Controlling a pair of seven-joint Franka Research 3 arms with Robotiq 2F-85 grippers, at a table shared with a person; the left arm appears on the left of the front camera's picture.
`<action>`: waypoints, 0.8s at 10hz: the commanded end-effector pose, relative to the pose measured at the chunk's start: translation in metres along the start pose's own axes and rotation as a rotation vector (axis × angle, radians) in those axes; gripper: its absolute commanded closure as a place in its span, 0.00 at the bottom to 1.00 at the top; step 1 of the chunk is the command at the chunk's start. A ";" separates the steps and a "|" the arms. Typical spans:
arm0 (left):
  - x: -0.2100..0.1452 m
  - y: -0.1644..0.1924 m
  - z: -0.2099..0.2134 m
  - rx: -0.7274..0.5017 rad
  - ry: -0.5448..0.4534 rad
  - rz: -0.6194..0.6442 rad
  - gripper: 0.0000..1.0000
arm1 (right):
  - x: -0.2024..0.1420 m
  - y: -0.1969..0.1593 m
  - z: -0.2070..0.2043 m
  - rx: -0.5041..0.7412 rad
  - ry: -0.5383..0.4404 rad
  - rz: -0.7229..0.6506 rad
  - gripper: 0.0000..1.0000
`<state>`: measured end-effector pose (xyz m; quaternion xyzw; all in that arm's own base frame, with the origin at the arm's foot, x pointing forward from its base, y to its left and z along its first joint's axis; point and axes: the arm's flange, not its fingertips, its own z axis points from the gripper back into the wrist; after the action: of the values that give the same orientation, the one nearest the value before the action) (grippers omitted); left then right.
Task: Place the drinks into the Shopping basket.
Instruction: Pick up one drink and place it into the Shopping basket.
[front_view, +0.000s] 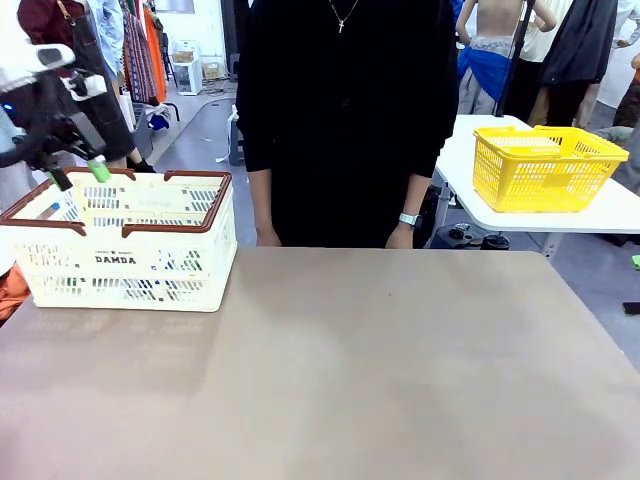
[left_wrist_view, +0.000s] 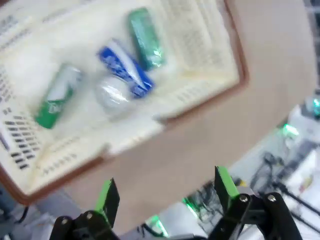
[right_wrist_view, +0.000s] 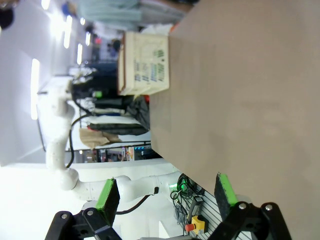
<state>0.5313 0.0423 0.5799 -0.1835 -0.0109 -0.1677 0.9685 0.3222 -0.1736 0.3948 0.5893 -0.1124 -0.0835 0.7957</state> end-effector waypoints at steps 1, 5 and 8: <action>-0.057 0.021 0.010 -0.330 0.030 -0.118 0.00 | 0.000 0.005 0.002 -0.004 0.008 -0.006 0.00; -0.182 0.087 -0.048 -0.935 -0.283 -0.027 0.00 | 0.000 0.005 0.002 -0.004 0.008 -0.006 0.00; -0.179 0.137 -0.078 -0.909 -0.340 0.070 0.00 | 0.000 0.005 0.002 -0.004 0.008 -0.006 0.00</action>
<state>0.3748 0.2031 0.4302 -0.6440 -0.0768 -0.0837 0.7566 0.3221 -0.1739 0.3945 0.5894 -0.1121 -0.0841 0.7956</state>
